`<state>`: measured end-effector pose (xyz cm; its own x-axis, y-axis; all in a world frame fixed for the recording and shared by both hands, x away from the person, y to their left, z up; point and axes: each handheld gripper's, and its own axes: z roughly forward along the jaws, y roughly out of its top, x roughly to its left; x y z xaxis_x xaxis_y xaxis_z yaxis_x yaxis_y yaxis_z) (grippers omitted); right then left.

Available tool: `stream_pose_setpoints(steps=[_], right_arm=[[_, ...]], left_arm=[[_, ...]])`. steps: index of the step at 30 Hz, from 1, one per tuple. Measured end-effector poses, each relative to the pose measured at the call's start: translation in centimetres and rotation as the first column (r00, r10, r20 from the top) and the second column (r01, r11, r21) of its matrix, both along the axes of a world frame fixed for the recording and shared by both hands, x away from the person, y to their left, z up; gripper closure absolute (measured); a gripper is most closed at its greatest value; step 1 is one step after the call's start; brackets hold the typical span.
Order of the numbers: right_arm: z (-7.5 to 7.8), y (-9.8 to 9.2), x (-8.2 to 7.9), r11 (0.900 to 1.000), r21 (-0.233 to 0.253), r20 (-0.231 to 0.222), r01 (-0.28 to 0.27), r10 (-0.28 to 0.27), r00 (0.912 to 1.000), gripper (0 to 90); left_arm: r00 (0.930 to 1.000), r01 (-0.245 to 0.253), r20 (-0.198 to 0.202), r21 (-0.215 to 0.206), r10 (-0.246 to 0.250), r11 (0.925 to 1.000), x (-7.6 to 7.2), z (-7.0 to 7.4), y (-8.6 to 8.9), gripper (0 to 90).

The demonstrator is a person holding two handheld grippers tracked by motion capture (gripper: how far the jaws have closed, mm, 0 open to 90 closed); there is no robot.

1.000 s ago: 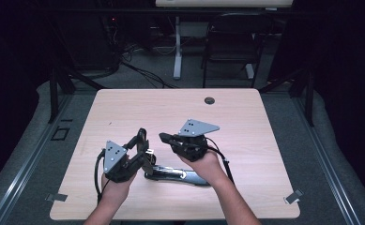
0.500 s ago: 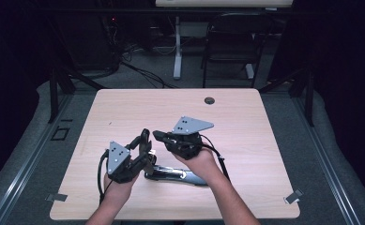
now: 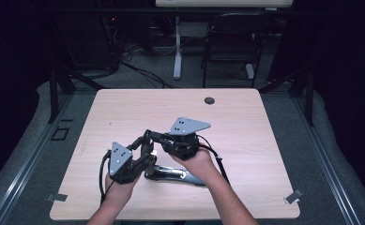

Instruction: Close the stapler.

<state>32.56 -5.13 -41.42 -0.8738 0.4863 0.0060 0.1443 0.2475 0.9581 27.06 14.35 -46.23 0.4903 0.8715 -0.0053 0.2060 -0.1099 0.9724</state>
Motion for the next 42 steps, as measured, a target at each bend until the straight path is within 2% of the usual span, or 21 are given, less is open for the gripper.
stream_pose_setpoints(steps=[7,10,13,16,20,25,27,30,32,36,42], right_arm=[[0.1,0.0,0.0,1.000,-0.005,0.006,-0.003,0.003,1.0000,89.8],[0.1,0.0,-0.1,1.000,-0.007,0.007,-0.001,0.001,1.0000,89.8],[0.1,-0.3,-0.2,1.000,-0.002,0.006,0.003,-0.003,1.0000,89.4],[0.0,-0.6,-0.3,1.000,0.002,0.002,0.006,-0.006,1.0000,89.4],[-0.1,-1.3,-0.5,1.000,0.003,0.000,0.012,-0.012,0.9999,89.4],[-0.5,-2.5,-0.8,1.000,-0.004,-0.008,0.025,-0.025,0.9997,88.9],[-0.8,-3.1,-0.9,1.000,-0.001,-0.017,0.031,-0.031,0.9994,88.7],[-1.3,-4.1,-1.0,0.999,-0.007,-0.026,0.044,-0.044,0.9987,88.8],[-1.7,-4.9,-1.1,0.999,0.012,-0.042,0.045,-0.044,0.9981,89.0],[-2.6,-6.6,-1.6,0.998,0.012,-0.040,0.061,-0.060,0.9974,89.6],[-4.5,-9.3,-1.9,0.997,0.014,-0.078,0.076,-0.075,0.9941,90.0]], left_arm=[[1.0000,0.007,0.001,-0.002,-0.007,1.0000,0.0,0.0,-0.1,56.2],[0.9997,0.024,-0.006,-0.017,-0.024,0.9996,0.1,0.0,0.0,55.1],[0.9986,0.053,-0.004,-0.040,-0.053,0.9978,-0.1,0.1,0.2,51.0],[0.9975,0.070,-0.002,-0.037,-0.071,0.9968,-0.4,0.5,0.3,46.9],[0.9950,0.094,-0.030,-0.044,-0.095,0.9947,-0.6,0.8,0.5,41.1],[0.9892,0.128,-0.064,-0.061,-0.132,0.9899,-0.6,0.7,0.8,33.1],[0.9820,0.162,-0.089,-0.055,-0.166,0.9853,-0.5,0.6,0.9,29.2],[0.9770,0.186,-0.098,-0.046,-0.190,0.9815,-0.6,0.4,0.8,25.4],[0.9754,0.192,-0.103,-0.042,-0.195,0.9806,-0.7,0.3,0.9,24.0],[0.9725,0.198,-0.119,-0.033,-0.201,0.9796,-0.7,-0.1,1.1,23.0],[0.9693,0.201,-0.138,-0.036,-0.204,0.9790,-0.6,-0.7,1.2,22.4]])
